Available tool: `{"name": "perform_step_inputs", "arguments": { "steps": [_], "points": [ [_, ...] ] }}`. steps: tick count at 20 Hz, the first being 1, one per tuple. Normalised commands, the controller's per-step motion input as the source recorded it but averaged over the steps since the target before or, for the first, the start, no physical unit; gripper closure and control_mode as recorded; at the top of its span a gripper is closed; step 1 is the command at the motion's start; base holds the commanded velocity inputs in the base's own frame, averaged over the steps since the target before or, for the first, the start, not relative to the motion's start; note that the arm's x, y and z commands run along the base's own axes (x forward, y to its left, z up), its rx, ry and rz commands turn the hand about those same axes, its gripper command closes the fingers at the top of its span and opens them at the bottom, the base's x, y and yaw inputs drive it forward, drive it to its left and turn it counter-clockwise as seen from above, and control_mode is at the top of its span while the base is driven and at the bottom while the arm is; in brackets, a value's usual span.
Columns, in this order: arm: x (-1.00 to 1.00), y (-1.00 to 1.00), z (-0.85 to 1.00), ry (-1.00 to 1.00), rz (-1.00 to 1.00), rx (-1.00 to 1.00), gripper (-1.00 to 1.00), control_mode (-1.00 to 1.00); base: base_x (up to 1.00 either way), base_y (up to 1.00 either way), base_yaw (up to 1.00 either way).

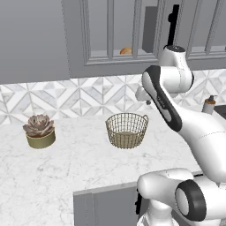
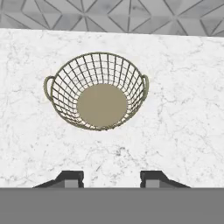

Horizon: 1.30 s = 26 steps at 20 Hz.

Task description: Open the cabinet, pick up the bread from the cabinet and place it in the basket. Then move the basket to the dining counter.

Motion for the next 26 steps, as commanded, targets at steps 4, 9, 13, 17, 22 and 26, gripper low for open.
{"name": "perform_step_inputs", "arguments": {
  "steps": [4, 9, 13, 17, 22, 26],
  "points": [
    [-0.02, 0.0, -0.02, 0.0, 0.0, 0.0, -1.0, -1.0, 0.0, 0.0, 0.0],
    [-0.58, -0.05, 0.18, -0.41, 0.06, 0.01, -1.0, -1.0, 0.0, 0.0, 0.0],
    [-0.72, -0.11, 0.44, -0.64, 0.02, 0.01, -1.0, -1.0, 0.0, 0.0, 0.0],
    [-0.49, -0.09, 0.78, -0.64, 0.0, 0.05, -1.0, -1.0, 0.0, 0.0, 0.0],
    [-0.21, -0.03, 0.85, -0.5, 0.0, 0.11, -1.0, -1.0, 0.0, 0.0, 0.0],
    [-0.03, -0.16, 0.93, -0.43, 0.0, 0.12, -1.0, -1.0, 0.0, 0.0, 0.0]
  ]
}}
